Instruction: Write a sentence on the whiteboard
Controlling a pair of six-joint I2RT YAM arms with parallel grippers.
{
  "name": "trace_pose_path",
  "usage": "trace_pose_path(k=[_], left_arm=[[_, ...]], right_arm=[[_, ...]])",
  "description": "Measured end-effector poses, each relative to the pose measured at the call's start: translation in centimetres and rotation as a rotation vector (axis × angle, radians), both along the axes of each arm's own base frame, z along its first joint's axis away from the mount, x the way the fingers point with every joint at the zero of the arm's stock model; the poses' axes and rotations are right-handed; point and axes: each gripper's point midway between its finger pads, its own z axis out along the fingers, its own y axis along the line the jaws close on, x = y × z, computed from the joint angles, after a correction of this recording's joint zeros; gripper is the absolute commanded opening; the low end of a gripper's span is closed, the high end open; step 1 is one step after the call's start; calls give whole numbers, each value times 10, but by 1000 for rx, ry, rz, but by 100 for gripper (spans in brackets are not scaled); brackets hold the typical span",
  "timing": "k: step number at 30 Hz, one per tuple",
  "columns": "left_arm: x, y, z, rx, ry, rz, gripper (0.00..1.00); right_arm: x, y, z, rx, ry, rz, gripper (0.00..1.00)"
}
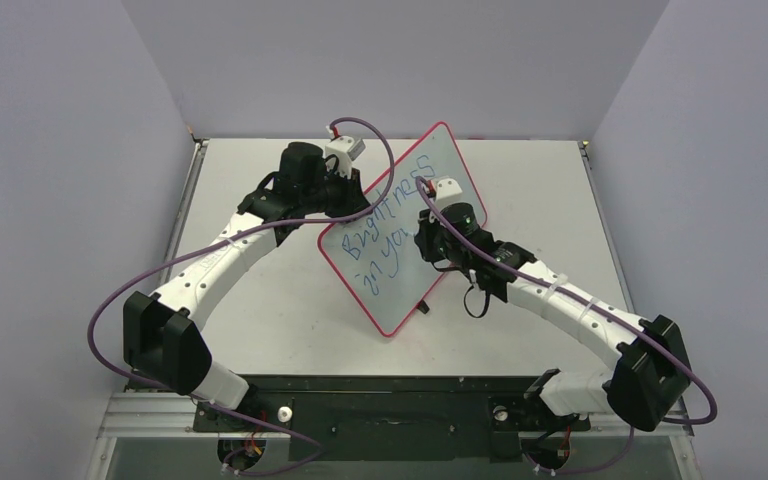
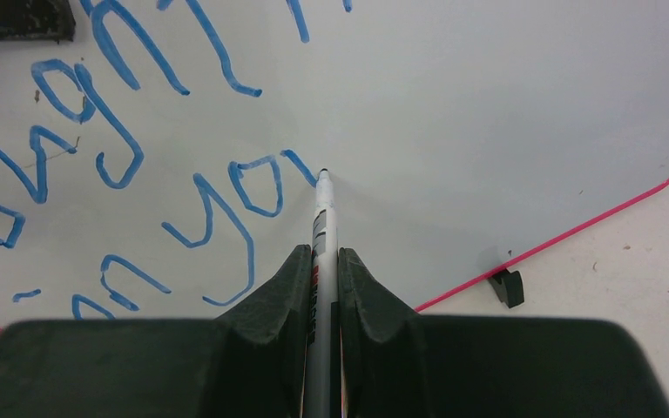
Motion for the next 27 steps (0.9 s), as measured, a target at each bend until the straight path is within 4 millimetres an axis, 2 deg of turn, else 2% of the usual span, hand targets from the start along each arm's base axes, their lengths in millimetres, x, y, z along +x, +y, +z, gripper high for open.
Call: trace_pose_path(k=[9, 16, 27], left_arm=[[0, 0, 0, 0, 0, 0, 0], [0, -1, 0, -2, 0, -3, 0], [0, -1, 0, -2, 0, -3, 0]], right_arm=[[15, 3, 16, -3, -22, -18, 0], [18, 6, 25, 8, -38, -15, 0], [17, 8, 25, 14, -36, -7, 0]])
